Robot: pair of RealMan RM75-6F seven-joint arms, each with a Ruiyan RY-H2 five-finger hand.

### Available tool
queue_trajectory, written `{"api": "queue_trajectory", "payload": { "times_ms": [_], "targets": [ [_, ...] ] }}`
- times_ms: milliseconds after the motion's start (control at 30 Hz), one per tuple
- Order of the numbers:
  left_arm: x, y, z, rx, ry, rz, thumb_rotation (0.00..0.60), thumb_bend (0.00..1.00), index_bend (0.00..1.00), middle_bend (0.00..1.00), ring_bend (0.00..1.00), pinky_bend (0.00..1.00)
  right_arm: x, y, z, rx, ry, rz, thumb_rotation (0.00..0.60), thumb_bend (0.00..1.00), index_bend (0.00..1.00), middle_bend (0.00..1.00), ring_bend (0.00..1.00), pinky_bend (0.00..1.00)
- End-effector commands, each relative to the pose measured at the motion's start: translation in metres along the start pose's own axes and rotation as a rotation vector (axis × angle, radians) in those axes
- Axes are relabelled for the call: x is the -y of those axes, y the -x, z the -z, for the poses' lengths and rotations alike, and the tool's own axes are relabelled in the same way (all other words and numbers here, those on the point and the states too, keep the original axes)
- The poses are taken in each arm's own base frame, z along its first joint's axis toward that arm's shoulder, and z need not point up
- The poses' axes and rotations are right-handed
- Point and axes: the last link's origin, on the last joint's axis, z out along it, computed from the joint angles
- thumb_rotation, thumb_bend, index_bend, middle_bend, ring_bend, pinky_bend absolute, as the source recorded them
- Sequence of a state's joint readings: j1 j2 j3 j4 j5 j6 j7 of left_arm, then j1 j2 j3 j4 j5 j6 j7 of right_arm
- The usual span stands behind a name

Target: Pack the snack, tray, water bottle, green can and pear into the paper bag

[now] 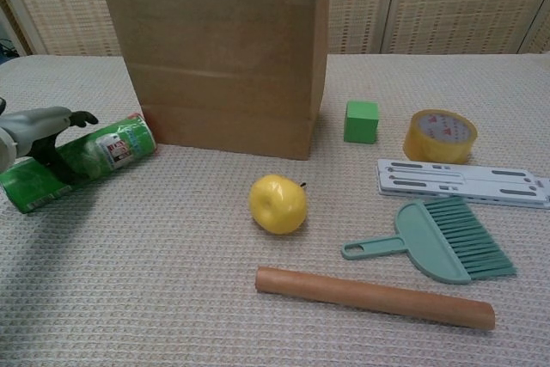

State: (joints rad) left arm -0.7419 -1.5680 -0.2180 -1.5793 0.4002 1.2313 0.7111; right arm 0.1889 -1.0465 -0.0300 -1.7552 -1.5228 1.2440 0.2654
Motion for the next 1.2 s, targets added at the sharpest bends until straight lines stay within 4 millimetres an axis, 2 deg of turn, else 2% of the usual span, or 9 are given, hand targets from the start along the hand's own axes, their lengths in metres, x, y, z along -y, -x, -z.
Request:
{"api": "queue_trajectory", "payload": {
  "times_ms": [33,233,333,400,467,567,733,1067,1200],
  "targets": [
    [0.004,0.001,-0.007,-0.018,-0.007,-0.042,0.6,0.33,0.0,0.0,0.0,0.0,0.0,0.0,0.0,0.001,0.001,-0.001,0.6,0.08,0.0,0.0,0.0,0.0],
    [0.021,0.012,-0.014,0.033,-0.048,-0.163,0.6,0.34,0.0,0.0,0.0,0.02,0.0,0.0,-0.001,0.003,0.005,-0.002,0.6,0.08,0.0,0.0,0.0,0.0],
    [0.024,0.013,-0.013,0.034,-0.061,-0.188,0.6,0.37,0.0,0.01,0.02,0.18,0.0,0.001,-0.001,0.005,0.004,-0.001,0.6,0.08,0.0,0.0,0.0,0.0],
    [0.026,0.01,-0.012,0.009,-0.067,-0.209,0.6,0.42,0.11,0.11,0.14,0.35,0.0,0.0,-0.001,0.005,0.005,-0.001,0.6,0.08,0.0,0.0,0.0,0.0],
    [0.027,0.006,-0.011,-0.031,-0.075,-0.205,0.6,0.51,0.4,0.41,0.42,0.59,0.0,0.0,0.0,0.005,0.006,-0.002,0.6,0.08,0.0,0.0,0.0,0.0],
    [0.03,-0.005,-0.008,-0.098,-0.069,-0.182,0.6,0.57,0.56,0.59,0.57,0.73,0.0,0.0,0.0,0.004,0.005,-0.001,0.6,0.08,0.0,0.0,0.0,0.0],
    [0.045,-0.036,-0.005,-0.21,-0.092,-0.061,0.6,0.59,0.61,0.65,0.62,0.76,0.0,0.0,0.0,0.001,0.005,-0.001,0.6,0.08,0.0,0.0,0.0,0.0],
    [0.101,-0.134,0.003,-0.439,-0.226,0.34,0.6,0.59,0.61,0.65,0.63,0.76,0.001,0.0,0.001,-0.002,0.002,0.003,0.6,0.08,0.0,0.0,0.0,0.0],
    [0.103,-0.168,0.012,-0.529,-0.14,0.448,0.6,0.6,0.61,0.65,0.63,0.76,0.002,0.001,0.001,-0.003,0.001,0.009,0.6,0.08,0.0,0.0,0.0,0.0]
  ]
}}
